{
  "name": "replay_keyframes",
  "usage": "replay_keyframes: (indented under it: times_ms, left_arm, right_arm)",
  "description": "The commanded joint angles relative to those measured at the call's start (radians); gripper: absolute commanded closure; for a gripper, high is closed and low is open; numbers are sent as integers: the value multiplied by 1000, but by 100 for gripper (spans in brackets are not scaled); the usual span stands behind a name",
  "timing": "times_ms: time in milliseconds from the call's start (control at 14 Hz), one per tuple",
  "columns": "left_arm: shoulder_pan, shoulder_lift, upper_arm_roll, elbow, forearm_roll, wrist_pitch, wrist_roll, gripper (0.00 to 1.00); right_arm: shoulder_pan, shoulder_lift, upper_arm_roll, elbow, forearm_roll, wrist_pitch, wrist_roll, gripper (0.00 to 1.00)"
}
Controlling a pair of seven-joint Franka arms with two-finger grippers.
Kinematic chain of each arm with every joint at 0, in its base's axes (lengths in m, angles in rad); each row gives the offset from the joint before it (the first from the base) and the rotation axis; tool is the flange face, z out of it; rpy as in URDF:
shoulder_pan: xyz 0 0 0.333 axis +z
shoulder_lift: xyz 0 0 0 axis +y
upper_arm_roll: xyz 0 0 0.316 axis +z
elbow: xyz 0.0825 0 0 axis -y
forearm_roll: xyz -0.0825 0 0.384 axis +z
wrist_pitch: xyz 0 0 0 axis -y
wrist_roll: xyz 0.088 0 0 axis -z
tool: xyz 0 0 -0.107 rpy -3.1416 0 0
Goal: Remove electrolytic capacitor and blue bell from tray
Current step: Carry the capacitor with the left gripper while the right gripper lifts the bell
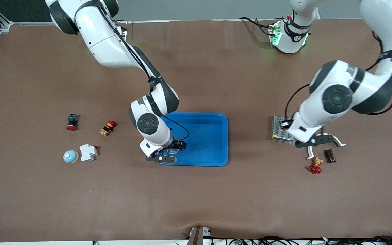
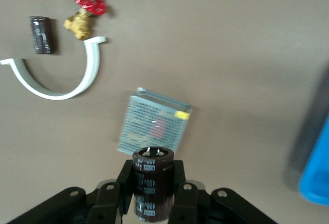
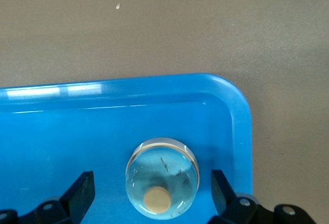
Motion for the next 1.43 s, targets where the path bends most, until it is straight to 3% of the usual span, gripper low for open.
replay_keyframes:
  times_ms: [0, 286, 929, 1357]
  left_arm:
    - [115, -33, -75, -84, -7, 3, 46, 100]
    - [238, -102, -121, -152, -4, -6, 131, 100]
    - [454, -105, -172, -259, -4, -9, 282, 100]
    - [526, -102, -196, -314, -4, -7, 292, 100]
  right_arm:
    - [29, 23, -13, 8, 1, 25, 4, 0]
    - [31, 28, -13, 6, -16, 25, 4, 0]
    - [31, 40, -14, 6, -61, 25, -2, 0]
    - [31, 51, -13, 6, -67, 31, -2, 0]
